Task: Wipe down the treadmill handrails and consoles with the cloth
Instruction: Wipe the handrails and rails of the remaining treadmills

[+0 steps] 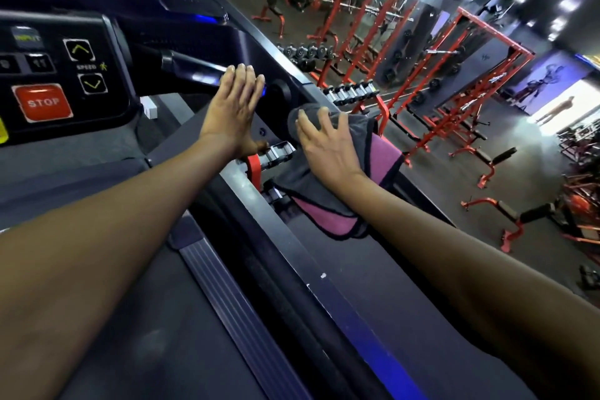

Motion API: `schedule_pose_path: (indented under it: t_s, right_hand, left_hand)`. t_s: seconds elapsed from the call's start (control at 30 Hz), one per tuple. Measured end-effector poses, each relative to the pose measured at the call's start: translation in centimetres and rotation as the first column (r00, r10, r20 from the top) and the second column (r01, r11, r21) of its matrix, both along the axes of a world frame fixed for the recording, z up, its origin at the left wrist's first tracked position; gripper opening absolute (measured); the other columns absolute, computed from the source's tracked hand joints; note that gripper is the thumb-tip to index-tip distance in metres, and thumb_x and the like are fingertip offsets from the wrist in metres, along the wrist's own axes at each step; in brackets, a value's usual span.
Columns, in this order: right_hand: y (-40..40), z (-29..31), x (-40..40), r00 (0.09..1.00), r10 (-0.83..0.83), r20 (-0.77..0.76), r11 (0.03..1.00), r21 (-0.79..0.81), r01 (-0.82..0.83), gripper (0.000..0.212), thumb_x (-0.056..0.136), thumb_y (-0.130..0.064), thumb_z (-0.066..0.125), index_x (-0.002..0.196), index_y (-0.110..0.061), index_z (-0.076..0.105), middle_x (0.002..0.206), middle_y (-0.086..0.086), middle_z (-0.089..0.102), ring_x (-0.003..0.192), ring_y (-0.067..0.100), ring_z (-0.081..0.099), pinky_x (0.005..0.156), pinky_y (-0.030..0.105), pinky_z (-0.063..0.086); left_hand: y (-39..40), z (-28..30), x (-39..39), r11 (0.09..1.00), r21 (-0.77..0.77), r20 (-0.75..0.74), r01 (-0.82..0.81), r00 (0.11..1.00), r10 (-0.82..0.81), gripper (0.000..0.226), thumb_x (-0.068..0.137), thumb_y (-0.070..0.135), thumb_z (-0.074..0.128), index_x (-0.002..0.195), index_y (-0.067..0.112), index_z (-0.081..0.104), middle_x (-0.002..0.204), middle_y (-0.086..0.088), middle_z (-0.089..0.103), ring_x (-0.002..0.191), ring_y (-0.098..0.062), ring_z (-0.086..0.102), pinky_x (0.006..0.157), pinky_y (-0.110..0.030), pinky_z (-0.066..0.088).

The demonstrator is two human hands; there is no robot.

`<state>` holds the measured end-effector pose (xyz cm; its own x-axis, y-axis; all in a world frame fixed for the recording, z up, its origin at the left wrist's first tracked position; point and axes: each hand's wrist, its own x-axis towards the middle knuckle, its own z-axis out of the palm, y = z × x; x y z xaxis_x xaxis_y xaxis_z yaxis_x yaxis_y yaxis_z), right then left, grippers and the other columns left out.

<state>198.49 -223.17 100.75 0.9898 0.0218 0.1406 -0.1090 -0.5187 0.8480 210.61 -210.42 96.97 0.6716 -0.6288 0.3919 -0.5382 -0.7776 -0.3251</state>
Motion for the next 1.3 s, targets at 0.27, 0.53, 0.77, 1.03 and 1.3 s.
schedule_pose_path:
  t_s: [0.27, 0.53, 0.77, 1.03, 1.3]
  right_hand:
    - [-0.2, 1.5, -2.3, 0.999, -0.018, 0.029, 0.999, 0.034, 0.017, 0.046, 0.088, -0.031, 0.051, 0.133, -0.02, 0.052, 0.14, -0.004, 0.046, 0.116, 0.027, 0.05, 0.084, 0.045, 0.045]
    - [-2.9, -0.1, -7.1, 0.99, 0.138, 0.003, 0.99, 0.0, -0.138, 0.056, 0.08, -0.017, 0.026, 0.119, -0.014, 0.065, 0.125, 0.0, 0.061, 0.104, 0.032, 0.049, 0.081, 0.042, 0.035]
    - [-3.1, -1.0, -10.9, 0.973, 0.181, 0.145, 0.974, 0.112, -0.198, 0.049, 0.082, -0.015, 0.034, 0.119, -0.009, 0.064, 0.124, 0.005, 0.062, 0.102, 0.033, 0.039, 0.078, 0.043, 0.029]
    - [-3.9, -1.2, -13.8, 0.966, 0.161, 0.202, 0.976, 0.114, -0.186, 0.042, 0.087, -0.011, 0.038, 0.122, -0.007, 0.061, 0.13, 0.006, 0.059, 0.096, 0.032, 0.041, 0.071, 0.039, 0.031]
    - [-5.3, -0.7, -17.2, 0.958, 0.258, 0.128, 0.959, 0.086, -0.27, 0.046, 0.084, -0.012, 0.038, 0.125, -0.008, 0.06, 0.129, 0.005, 0.059, 0.103, 0.032, 0.041, 0.077, 0.042, 0.03]
  left_hand:
    - [0.2, 0.6, -0.6, 1.0, 0.004, -0.073, -0.008, 0.997, 0.009, 0.113, 0.076, 0.08, 0.026, 0.147, -0.003, -0.005, 0.153, -0.024, 0.008, 0.144, -0.038, 0.005, 0.116, -0.05, 0.0]
    - [-0.9, 3.0, -2.2, 0.972, -0.127, -0.255, 0.2, 0.94, -0.227, 0.108, 0.076, 0.042, 0.065, 0.15, 0.011, -0.008, 0.158, -0.013, -0.011, 0.145, -0.034, -0.011, 0.112, -0.056, -0.007]
    - [-6.4, 2.6, -5.7, 0.846, -0.239, -0.412, 0.476, 0.739, -0.533, 0.105, 0.075, 0.012, 0.062, 0.15, 0.014, -0.012, 0.159, -0.003, -0.012, 0.145, -0.022, -0.015, 0.116, -0.05, 0.0]
    - [-7.2, 0.2, -5.0, 0.764, -0.441, -0.354, 0.471, 0.691, -0.63, 0.081, 0.082, 0.02, 0.053, 0.151, 0.019, 0.01, 0.158, 0.001, 0.005, 0.146, -0.018, -0.009, 0.108, -0.068, 0.011]
    - [-8.7, -2.6, -4.6, 0.529, -0.685, -0.072, 0.5, 0.676, -0.733, 0.069, 0.093, 0.058, 0.019, 0.143, 0.014, 0.037, 0.149, -0.004, 0.036, 0.144, -0.022, 0.015, 0.115, -0.053, 0.001]
